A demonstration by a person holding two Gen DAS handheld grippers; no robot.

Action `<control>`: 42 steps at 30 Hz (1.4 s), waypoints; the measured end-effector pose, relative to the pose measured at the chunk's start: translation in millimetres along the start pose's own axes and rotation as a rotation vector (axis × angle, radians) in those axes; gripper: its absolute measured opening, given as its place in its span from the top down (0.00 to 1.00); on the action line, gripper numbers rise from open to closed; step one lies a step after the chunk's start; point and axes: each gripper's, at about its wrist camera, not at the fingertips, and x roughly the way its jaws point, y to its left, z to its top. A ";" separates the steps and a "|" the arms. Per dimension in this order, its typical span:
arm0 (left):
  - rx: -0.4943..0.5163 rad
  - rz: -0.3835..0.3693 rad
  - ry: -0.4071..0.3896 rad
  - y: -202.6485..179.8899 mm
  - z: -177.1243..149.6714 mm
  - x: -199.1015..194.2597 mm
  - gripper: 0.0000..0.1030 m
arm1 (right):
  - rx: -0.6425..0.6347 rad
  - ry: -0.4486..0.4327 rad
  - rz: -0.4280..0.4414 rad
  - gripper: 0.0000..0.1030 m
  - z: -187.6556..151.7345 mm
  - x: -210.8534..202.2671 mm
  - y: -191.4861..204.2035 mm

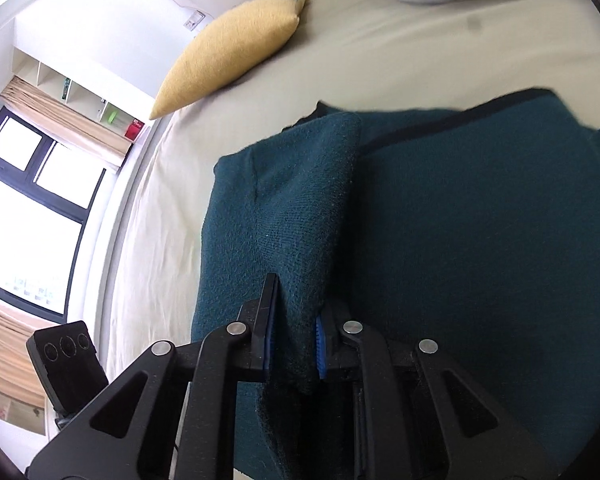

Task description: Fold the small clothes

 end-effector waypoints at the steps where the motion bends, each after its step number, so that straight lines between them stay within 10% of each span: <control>1: 0.007 0.001 0.004 -3.3 0.2 2.2 0.57 | 0.000 -0.007 -0.008 0.87 0.8 -6.9 -3.4; 16: 0.193 0.045 0.076 -79.3 6.3 70.2 0.54 | 0.067 -0.063 -0.180 0.87 8.0 -96.7 -104.1; 42: 0.307 0.150 0.151 -95.0 -9.5 137.9 0.53 | 0.168 -0.102 -0.111 0.83 -11.7 -87.0 -150.2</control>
